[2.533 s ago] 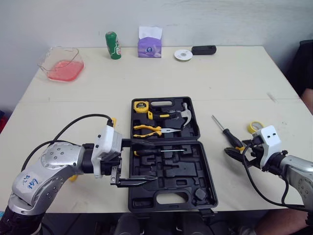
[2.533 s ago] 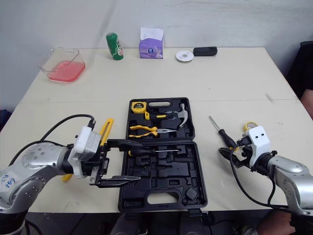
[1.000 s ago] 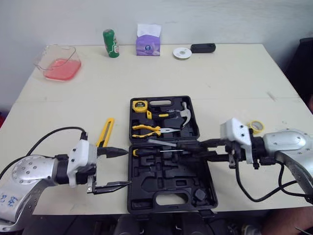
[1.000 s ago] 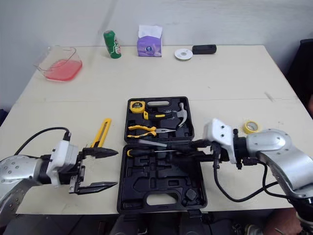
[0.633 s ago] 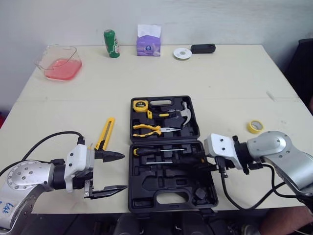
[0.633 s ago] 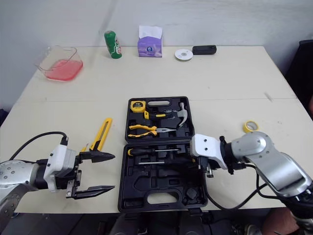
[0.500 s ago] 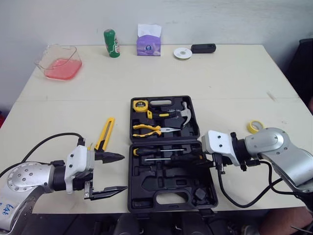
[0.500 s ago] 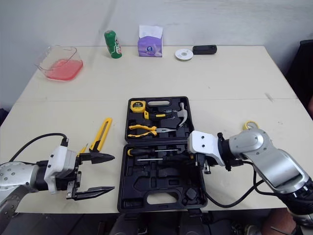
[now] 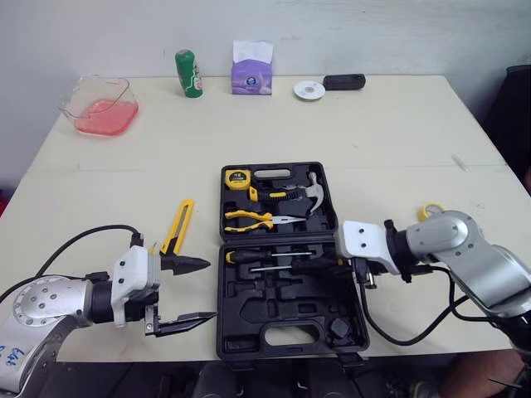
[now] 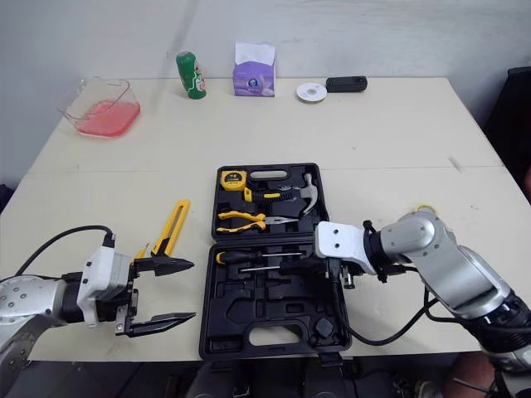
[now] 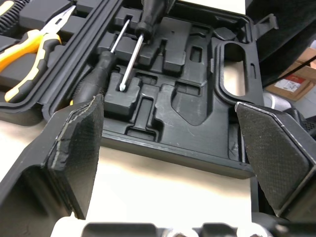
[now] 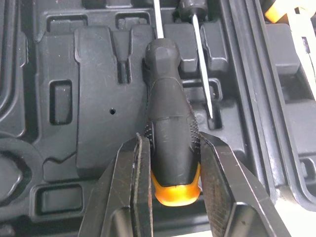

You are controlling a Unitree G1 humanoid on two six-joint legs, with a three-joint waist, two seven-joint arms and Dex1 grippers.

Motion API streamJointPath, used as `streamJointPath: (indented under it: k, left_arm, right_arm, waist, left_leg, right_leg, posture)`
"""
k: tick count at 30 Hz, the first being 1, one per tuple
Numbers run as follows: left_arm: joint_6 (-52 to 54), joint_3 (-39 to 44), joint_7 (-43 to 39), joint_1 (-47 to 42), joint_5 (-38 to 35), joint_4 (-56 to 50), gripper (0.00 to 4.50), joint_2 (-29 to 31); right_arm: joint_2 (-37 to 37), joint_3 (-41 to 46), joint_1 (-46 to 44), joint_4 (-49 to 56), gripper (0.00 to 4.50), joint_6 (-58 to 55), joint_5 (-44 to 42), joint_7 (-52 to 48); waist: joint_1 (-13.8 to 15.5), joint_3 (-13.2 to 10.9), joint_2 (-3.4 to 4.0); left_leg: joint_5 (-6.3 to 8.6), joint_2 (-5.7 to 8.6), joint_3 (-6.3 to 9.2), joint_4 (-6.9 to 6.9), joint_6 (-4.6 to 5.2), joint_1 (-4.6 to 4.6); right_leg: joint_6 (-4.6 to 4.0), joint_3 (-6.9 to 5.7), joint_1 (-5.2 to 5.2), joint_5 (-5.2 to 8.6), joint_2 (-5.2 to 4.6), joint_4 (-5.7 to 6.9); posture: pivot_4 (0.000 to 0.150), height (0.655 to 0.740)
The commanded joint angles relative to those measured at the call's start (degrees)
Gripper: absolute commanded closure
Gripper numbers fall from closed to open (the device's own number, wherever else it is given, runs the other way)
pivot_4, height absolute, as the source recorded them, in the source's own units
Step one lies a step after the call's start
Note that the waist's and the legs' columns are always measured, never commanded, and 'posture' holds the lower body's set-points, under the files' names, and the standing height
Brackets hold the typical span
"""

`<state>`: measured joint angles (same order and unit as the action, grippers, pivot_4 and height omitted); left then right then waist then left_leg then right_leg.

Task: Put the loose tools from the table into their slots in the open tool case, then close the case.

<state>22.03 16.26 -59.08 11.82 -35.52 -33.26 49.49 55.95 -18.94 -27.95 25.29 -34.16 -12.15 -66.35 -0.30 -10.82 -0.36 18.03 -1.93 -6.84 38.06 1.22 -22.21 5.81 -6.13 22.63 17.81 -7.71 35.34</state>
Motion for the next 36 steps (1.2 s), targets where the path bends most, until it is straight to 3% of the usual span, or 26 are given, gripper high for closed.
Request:
streamJointPath:
  k: [1, 11, 17, 24, 31, 36]
  left_arm:
    - [-0.51, 0.31, 0.56, 0.61, 0.15, -1.93, 0.0, -0.34]
    - [-0.35, 0.03, 1.74, 1.48, 0.22, -2.3, 0.0, -0.89]
    - [0.3, 0.31, 2.07, 2.1, -0.56, -2.78, 0.0, -0.87]
    - [0.13, 0.18, 2.31, 2.54, -0.25, -2.7, 0.0, -1.13]
    - [-0.58, 0.07, 3.23, 0.26, -0.08, -1.34, 0.0, -2.32]
    - [-0.52, -0.17, 3.47, -1.47, -0.14, -0.38, 0.0, -2.66]
  right_arm:
    - [0.02, 0.18, -0.58, 0.47, 3.59, -0.19, 0.57, -0.83]
    - [-2.19, 0.85, -0.2, 0.13, 3.59, -3.74, -0.49, 0.4]
    - [-1.67, 1.91, 0.32, -0.94, 0.7, -0.34, 0.71, 0.78]
    - [-0.14, 7.24, 0.4, -2.21, 0.7, -0.07, -3.39, -1.88]
    - [-4.37, 19.12, 4.63, -4.37, 0.7, -4.19, -17.39, -2.96]
    - [-8.68, 19.74, 8.46, -3.54, 0.7, 2.0, -19.79, -4.1]
  waist:
    - [0.02, 0.0, 0.0]
    - [-0.18, 0.0, 0.0]
    - [-0.04, 0.0, 0.0]
    - [0.02, 0.0, 0.0]
    - [0.13, 0.01, -0.02]
    - [0.15, 0.01, -0.02]
  left_leg:
    - [0.0, 0.0, 0.0, 0.0, 0.0, 0.0]
    - [-0.01, -0.06, -0.01, 0.01, -0.02, 0.03]
    - [-0.01, -0.05, -0.01, 0.03, -0.02, 0.02]
    - [-0.01, -0.02, -0.01, 0.04, -0.01, 0.02]
    - [-0.01, -0.01, 0.0, 0.04, 0.0, 0.02]
    - [-0.02, -0.01, 0.02, 0.05, 0.01, 0.03]
  right_leg:
    - [0.0, 0.0, 0.0, 0.0, 0.0, 0.0]
    - [-0.03, 0.0, 0.0, 0.01, 0.0, 0.08]
    - [-0.04, 0.0, 0.01, 0.02, 0.02, 0.09]
    - [-0.04, 0.0, 0.01, 0.02, 0.03, 0.1]
    - [-0.03, 0.01, 0.0, 0.02, 0.05, 0.11]
    - [-0.03, 0.03, -0.03, 0.02, 0.06, 0.16]
  posture:
    - [0.15, 0.74]
    - [0.15, 0.74]
    - [0.15, 0.74]
    - [0.15, 0.74]
    - [0.15, 0.74]
    - [0.15, 0.74]
